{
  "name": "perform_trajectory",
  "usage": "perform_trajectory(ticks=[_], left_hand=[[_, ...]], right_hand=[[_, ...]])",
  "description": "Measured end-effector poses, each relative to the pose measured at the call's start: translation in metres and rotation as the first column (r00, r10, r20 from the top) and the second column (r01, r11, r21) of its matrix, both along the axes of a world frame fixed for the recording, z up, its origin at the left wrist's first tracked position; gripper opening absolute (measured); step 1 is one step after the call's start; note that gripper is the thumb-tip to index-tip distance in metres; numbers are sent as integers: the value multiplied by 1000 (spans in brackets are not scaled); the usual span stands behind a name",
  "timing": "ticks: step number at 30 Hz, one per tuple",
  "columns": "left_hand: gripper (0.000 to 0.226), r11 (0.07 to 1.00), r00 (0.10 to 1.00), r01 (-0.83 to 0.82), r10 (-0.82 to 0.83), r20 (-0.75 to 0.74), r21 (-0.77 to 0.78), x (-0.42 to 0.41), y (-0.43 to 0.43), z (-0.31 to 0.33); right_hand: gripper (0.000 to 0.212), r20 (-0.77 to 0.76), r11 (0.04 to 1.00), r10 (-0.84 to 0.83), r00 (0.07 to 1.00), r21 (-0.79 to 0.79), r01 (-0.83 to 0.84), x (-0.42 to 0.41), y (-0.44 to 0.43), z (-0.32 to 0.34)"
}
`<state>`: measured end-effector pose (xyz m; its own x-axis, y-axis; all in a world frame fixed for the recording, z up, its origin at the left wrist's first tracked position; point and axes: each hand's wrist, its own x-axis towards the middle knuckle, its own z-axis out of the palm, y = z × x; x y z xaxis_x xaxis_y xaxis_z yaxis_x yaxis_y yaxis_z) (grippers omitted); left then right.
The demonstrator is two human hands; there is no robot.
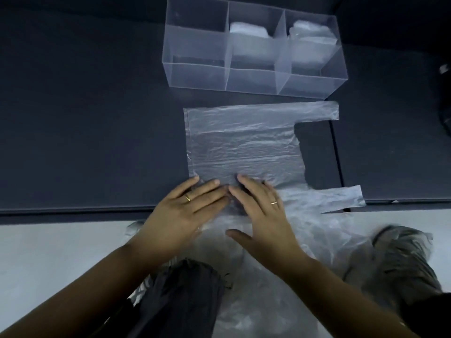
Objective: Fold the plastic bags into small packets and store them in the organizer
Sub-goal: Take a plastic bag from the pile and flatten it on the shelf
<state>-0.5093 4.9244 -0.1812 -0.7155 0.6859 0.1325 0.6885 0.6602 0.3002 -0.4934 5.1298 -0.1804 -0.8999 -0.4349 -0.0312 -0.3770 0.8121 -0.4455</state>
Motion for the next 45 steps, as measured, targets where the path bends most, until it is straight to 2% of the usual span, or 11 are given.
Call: perform_trajectory(ticks=[2,6,11,14,18,23,27,32,40,43,45], left_hand=[[34,992,999,-41,38,31,117,1,0,5],[34,891,911,-311,180,371,331,-4,-11,23],[22,788,691,-524,173,702,322,-23,-36,49],[19,716,627,-616,193,755,329,-37,-49,57],[25,517,517,-784,235,823,344,-63,-61,62],[33,453,447,-838,251,858,304,-106,-57,57],[12,478,463,-842,407,787,249,-133,-47,38],[25,558,531,-815,608,590,159,-143,-34,15],[21,536,564,-826,779,274,177,-135,-23,11],[14,694,715,-639,695,-76,332,-121,-9,15],[26,850,848,-452,504,-165,272,-109,4,10]], right_hand=[[59,-30,997,-71,997,-40,70,2,-1,-1],[26,-31,984,-134,991,-127,129,-5,7,11],[14,221,968,-203,954,-101,229,-32,47,50],[21,376,958,-249,893,-37,283,-48,87,71],[20,550,963,-232,802,15,269,-66,131,93],[32,691,917,-185,699,-136,376,-83,142,95],[24,603,753,-417,680,-190,630,-98,133,68],[35,493,539,-688,532,-144,830,-111,122,36],[46,148,516,-838,525,-96,851,-117,101,19],[46,104,506,-853,511,-71,860,-119,98,17],[45,92,507,-856,509,-49,861,-120,98,16]])
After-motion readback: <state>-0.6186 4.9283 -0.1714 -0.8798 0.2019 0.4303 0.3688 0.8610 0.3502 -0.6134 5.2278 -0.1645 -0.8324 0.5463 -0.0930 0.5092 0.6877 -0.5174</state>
